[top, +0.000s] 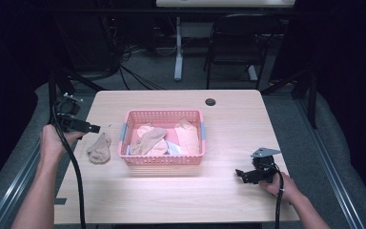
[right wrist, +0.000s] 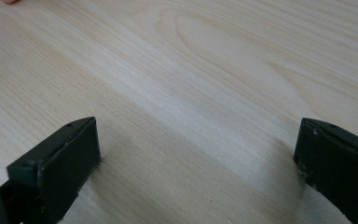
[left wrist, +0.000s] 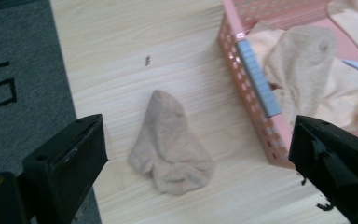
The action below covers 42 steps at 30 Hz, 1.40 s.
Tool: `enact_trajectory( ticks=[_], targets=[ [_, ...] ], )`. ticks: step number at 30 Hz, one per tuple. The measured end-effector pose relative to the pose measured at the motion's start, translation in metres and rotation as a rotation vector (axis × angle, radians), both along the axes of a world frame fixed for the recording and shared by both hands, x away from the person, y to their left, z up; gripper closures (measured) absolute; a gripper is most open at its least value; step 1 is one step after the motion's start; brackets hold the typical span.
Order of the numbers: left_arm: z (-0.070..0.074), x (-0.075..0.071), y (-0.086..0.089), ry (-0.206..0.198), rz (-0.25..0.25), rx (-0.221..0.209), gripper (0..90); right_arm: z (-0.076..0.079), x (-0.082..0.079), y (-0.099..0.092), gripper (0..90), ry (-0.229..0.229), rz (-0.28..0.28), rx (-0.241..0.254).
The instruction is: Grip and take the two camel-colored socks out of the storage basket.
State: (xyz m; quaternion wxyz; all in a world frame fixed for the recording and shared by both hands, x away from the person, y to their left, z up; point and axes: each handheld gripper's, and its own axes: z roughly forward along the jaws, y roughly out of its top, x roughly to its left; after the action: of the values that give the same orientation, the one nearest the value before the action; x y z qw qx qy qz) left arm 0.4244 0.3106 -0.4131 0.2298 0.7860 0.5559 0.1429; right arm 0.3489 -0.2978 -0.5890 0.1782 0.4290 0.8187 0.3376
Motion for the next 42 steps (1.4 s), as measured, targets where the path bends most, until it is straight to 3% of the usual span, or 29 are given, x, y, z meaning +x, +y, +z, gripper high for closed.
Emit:
enact_trajectory(
  ticks=[8,21,30,42],
  targets=[
    [0.012,0.010,-0.035,-0.007,-0.095,0.016,0.0,0.000,0.000,-0.001,0.0,0.001,0.007,0.001],
    [-0.001,0.028,-0.093,0.010,-0.222,0.030,0.3,0.000,0.000,-0.001,0.0,-0.002,0.009,0.006],
    [-0.015,0.037,-0.126,0.029,-0.296,0.029,3.0,0.000,0.000,-0.001,0.0,-0.002,0.011,0.007],
    [-0.055,0.056,-0.152,0.101,-0.317,0.033,11.2,0.000,0.000,-0.001,0.0,-0.002,0.011,0.007]
  ],
)
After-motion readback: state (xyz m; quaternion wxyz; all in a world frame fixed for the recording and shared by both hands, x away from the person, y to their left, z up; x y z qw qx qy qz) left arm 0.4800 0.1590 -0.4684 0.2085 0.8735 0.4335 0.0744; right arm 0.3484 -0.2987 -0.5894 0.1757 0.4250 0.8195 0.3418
